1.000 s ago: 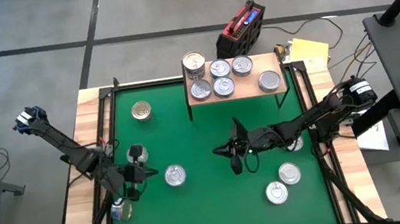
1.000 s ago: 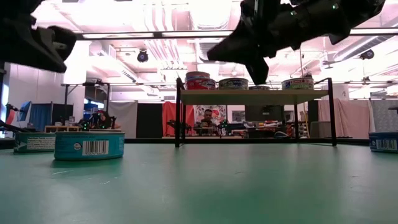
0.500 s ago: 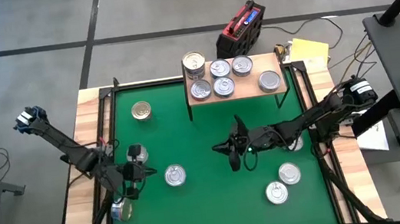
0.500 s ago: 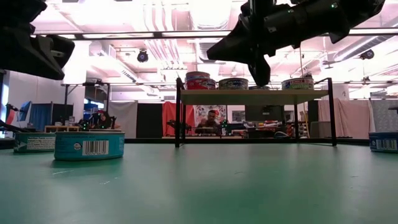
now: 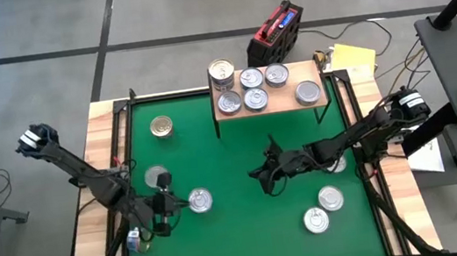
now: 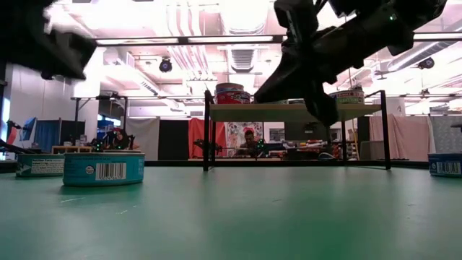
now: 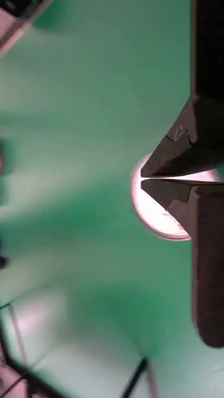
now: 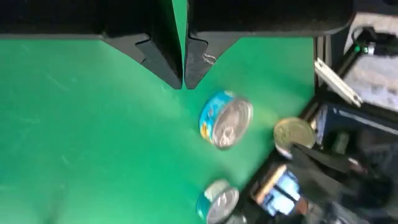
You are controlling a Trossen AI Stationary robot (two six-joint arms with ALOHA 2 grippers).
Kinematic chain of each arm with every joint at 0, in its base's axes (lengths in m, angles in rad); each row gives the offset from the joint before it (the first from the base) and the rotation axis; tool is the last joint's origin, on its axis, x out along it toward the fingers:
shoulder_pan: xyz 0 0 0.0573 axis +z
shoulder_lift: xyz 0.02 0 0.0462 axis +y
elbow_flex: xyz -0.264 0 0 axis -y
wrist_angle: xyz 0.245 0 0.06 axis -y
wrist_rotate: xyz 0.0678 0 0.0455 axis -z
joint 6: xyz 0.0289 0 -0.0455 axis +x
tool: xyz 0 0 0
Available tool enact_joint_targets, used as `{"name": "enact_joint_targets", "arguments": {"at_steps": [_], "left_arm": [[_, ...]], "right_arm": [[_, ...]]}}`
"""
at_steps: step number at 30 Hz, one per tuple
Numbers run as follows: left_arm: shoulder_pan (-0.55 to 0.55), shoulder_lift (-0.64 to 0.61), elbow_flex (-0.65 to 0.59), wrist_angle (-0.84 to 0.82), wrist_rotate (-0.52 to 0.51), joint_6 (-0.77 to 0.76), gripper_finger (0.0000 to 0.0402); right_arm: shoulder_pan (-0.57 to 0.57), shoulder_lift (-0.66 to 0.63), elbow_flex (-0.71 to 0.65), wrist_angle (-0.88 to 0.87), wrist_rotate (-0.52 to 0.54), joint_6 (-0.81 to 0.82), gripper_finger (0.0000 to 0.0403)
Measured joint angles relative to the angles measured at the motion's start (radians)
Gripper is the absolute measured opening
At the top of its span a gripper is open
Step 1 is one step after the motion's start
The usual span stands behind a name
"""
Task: Stack canned seafood by type on shelf
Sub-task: Put the yellow/blue tuna can on the shelf
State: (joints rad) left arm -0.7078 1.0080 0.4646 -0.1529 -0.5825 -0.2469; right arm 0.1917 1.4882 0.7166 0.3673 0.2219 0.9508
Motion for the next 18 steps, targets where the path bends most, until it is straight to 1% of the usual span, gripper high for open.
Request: {"name": "enact_joint_targets", "arguments": {"at_steps": [2, 5, 9, 12, 18], "left_arm": [[0.000, 0.027, 0.086, -0.064, -0.001, 0.024, 0.0000], [0.000, 0.051, 0.208, -0.237, -0.010, 0.048, 0.0000], [0.000, 0.067, 0.321, -0.453, -0.064, -0.005, 0.0000], [0.001, 0.075, 0.344, -0.506, -0.064, -0.066, 0.0000], [0.001, 0.113, 0.294, -0.454, -0.033, -0.201, 0.0000]], "right_arm": [[0.000, -0.004, 0.000, -0.023, -0.021, 0.000, 0.0009], [0.000, -0.005, 0.000, -0.027, -0.054, -0.028, 0.0009], [0.002, -0.013, 0.000, -0.029, -0.091, -0.074, 0.0009], [0.002, -0.015, 0.000, -0.030, -0.120, -0.083, 0.0009], [0.002, 0.004, 0.000, -0.033, -0.125, -0.084, 0.0009]]}}
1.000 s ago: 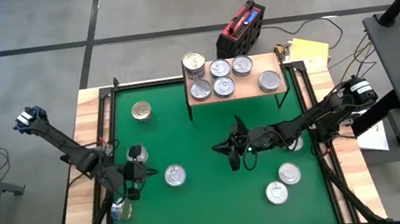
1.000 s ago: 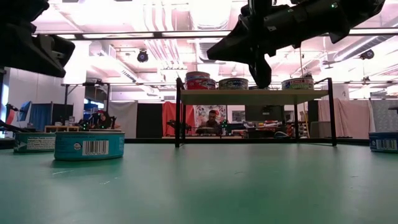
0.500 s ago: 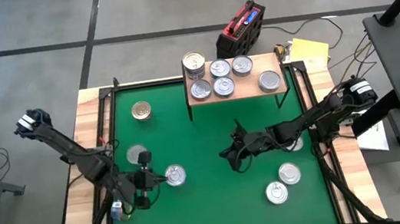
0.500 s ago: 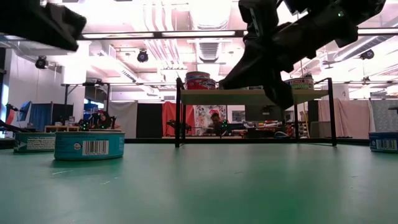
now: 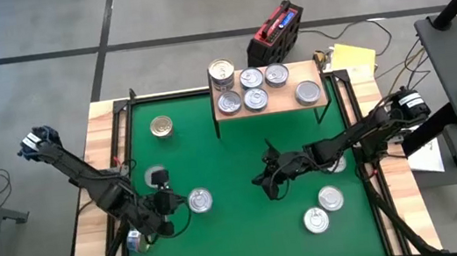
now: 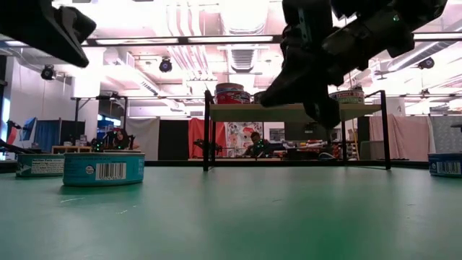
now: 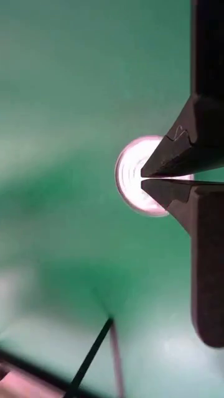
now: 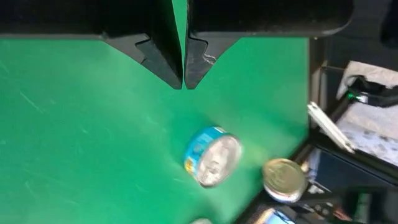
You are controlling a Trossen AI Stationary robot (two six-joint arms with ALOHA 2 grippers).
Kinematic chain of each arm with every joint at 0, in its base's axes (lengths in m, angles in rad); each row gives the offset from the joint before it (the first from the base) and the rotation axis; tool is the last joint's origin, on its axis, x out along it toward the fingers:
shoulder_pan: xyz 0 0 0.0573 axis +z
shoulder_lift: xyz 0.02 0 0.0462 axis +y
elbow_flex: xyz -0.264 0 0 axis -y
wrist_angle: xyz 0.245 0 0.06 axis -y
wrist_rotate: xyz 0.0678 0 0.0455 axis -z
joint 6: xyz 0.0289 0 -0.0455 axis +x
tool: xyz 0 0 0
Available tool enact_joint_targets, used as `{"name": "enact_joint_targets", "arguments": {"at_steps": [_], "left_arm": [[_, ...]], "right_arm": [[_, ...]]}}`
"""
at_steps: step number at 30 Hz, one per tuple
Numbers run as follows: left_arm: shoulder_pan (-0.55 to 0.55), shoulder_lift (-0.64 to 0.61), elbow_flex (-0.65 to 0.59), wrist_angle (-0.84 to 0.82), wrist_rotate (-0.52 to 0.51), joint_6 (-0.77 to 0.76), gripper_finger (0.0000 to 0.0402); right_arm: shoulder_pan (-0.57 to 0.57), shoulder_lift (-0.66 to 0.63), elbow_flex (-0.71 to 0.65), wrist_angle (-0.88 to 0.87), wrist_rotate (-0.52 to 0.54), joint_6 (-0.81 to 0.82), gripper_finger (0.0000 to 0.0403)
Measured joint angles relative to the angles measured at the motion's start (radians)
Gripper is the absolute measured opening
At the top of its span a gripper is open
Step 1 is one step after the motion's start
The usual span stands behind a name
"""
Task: Stack canned seafood by type on shelf
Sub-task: Put the yellow/blue tuna can on the shelf
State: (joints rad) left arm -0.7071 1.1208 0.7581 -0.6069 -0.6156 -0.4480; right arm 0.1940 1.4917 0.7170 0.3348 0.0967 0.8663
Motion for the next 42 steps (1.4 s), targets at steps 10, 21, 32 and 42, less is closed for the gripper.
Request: {"name": "enact_joint_targets", "arguments": {"at_steps": [10, 21, 32, 42], "left_arm": [[0.000, 0.170, -0.037, 0.155, 0.007, -0.066, 0.0000], [0.004, 0.327, 0.000, 0.162, 0.032, -0.142, 0.0000], [0.005, 0.342, 0.020, 0.080, 0.058, -0.196, 0.0000], [0.004, 0.389, 0.014, 0.080, 0.057, -0.208, 0.0000]], "right_arm": [[0.000, 0.127, 0.005, 0.163, 0.000, 0.009, 0.0009], [0.006, 0.269, 0.165, 0.176, -0.040, -0.063, 0.0009], [0.006, 0.407, 0.316, 0.171, -0.044, -0.098, 0.0044], [0.006, 0.484, 0.394, 0.139, -0.018, -0.093, 0.0149]]}}
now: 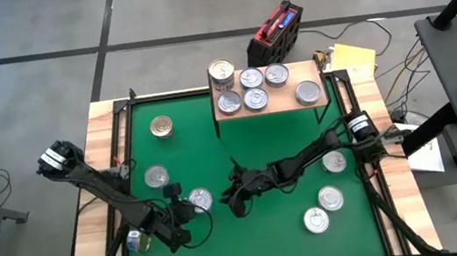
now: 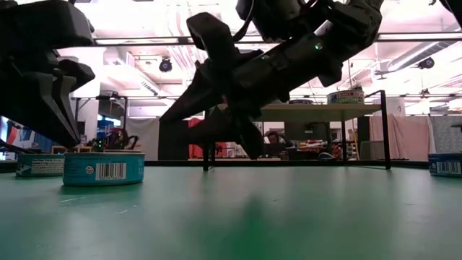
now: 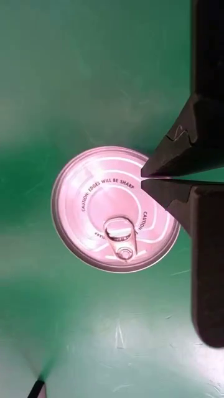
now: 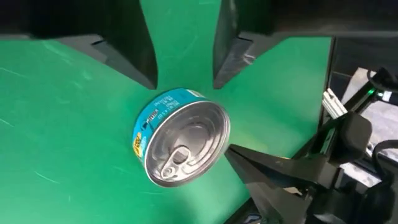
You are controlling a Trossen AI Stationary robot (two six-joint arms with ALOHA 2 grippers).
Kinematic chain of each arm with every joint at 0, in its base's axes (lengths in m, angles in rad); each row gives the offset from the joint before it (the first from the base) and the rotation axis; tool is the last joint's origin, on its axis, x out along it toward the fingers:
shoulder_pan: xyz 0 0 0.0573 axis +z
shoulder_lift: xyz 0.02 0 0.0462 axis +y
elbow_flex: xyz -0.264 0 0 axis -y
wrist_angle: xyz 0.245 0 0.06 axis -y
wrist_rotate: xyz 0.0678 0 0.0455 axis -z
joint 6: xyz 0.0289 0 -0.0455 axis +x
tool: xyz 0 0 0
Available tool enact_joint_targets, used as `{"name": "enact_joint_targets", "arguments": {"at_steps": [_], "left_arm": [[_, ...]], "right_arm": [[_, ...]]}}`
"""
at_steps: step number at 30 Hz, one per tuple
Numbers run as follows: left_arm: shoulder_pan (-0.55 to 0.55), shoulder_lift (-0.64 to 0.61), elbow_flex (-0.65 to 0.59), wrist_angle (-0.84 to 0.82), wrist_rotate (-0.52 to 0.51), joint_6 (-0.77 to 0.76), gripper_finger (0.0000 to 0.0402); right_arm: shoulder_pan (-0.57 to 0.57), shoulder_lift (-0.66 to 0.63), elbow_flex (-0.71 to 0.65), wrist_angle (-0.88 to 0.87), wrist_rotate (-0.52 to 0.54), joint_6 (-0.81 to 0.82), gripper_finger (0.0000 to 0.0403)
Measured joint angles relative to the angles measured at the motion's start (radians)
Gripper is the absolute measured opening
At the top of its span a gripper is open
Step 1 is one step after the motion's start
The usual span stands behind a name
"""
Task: Stack canned seafood by type on shelf
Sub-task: Put the yellow/blue tuna can on the shelf
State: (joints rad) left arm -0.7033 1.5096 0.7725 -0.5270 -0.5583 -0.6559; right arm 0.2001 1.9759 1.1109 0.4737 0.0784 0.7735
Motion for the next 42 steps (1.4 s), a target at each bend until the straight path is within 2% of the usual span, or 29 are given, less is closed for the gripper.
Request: {"name": "enact_joint_targets", "arguments": {"at_steps": [8, 13, 21, 28, 31, 35, 39, 42], "left_arm": [[0.000, 0.035, -0.003, -0.004, -0.009, -0.034, 0.0000], [0.000, 0.045, -0.002, 0.000, -0.015, -0.058, 0.0000], [0.000, 0.043, -0.001, 0.013, -0.011, -0.099, 0.0000], [0.000, 0.038, 0.005, 0.004, -0.005, -0.101, 0.0000], [0.001, 0.018, 0.037, -0.071, 0.010, -0.088, 0.0000], [0.000, -0.018, 0.109, -0.246, 0.000, -0.071, 0.0000], [0.016, -0.055, 0.169, -0.422, -0.081, -0.016, 0.0000], [0.045, -0.094, 0.202, -0.463, -0.103, 0.031, 0.0000]], "right_arm": [[0.014, -0.064, -0.058, -0.130, -0.028, 0.009, 0.0218], [0.037, -0.149, -0.129, -0.188, -0.030, 0.024, 0.0241], [0.070, -0.263, -0.248, -0.187, -0.024, 0.075, 0.0267], [0.079, -0.367, -0.372, -0.183, 0.096, 0.137, 0.0282], [0.078, -0.394, -0.390, -0.174, 0.149, 0.145, 0.0288], [0.071, -0.404, -0.390, -0.160, 0.158, 0.125, 0.0294], [0.053, -0.392, -0.369, -0.095, 0.152, 0.099, 0.0293], [0.043, -0.388, -0.350, -0.085, 0.146, 0.092, 0.0290]]}}
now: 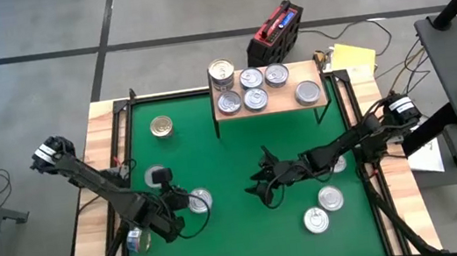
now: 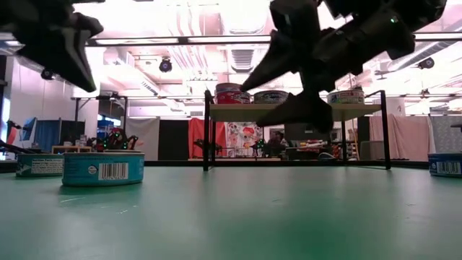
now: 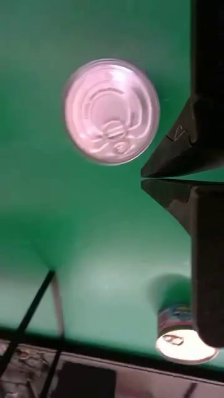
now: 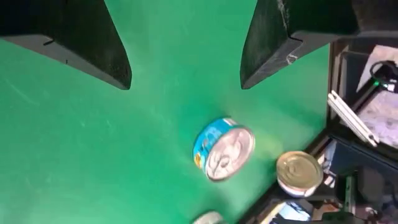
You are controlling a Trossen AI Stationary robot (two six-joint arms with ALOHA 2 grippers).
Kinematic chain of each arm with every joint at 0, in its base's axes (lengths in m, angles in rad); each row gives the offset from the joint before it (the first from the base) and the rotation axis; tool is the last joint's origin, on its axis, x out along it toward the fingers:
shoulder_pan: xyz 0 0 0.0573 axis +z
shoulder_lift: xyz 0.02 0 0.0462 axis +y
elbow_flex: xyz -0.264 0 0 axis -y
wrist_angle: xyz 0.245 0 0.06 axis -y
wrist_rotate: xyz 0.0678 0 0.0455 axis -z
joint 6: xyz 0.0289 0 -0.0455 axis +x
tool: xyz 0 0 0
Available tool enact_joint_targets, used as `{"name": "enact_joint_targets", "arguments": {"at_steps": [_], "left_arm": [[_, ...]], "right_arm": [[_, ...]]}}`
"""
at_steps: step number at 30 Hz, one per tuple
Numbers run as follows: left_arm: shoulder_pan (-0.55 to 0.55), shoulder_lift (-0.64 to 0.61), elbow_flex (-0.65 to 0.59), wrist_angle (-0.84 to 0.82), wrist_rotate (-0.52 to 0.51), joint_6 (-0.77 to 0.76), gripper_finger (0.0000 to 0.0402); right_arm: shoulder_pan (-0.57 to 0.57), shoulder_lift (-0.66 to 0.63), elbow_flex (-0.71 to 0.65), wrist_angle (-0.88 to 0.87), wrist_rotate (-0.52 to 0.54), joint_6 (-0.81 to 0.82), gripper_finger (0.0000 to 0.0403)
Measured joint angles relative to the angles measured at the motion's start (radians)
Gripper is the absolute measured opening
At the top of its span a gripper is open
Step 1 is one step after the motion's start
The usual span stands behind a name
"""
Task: Stack canned seafood by type on shelf
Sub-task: Put the yellow/blue tuna can on the shelf
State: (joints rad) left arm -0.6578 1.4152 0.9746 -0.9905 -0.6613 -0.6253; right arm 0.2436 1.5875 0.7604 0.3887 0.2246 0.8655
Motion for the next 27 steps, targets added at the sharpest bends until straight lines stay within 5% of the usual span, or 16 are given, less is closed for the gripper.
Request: {"name": "enact_joint_targets", "arguments": {"at_steps": [15, 27], "left_arm": [[0.001, -0.026, -0.141, 0.275, 0.149, 0.059, 0.0000], [0.001, 0.047, -0.188, 0.330, 0.156, -0.009, 0.0000]], "right_arm": [[0.000, 0.071, 0.009, 0.141, -0.015, 0.041, 0.0315], [-0.027, 0.210, 0.193, 0.102, -0.068, -0.026, 0.0316]]}}
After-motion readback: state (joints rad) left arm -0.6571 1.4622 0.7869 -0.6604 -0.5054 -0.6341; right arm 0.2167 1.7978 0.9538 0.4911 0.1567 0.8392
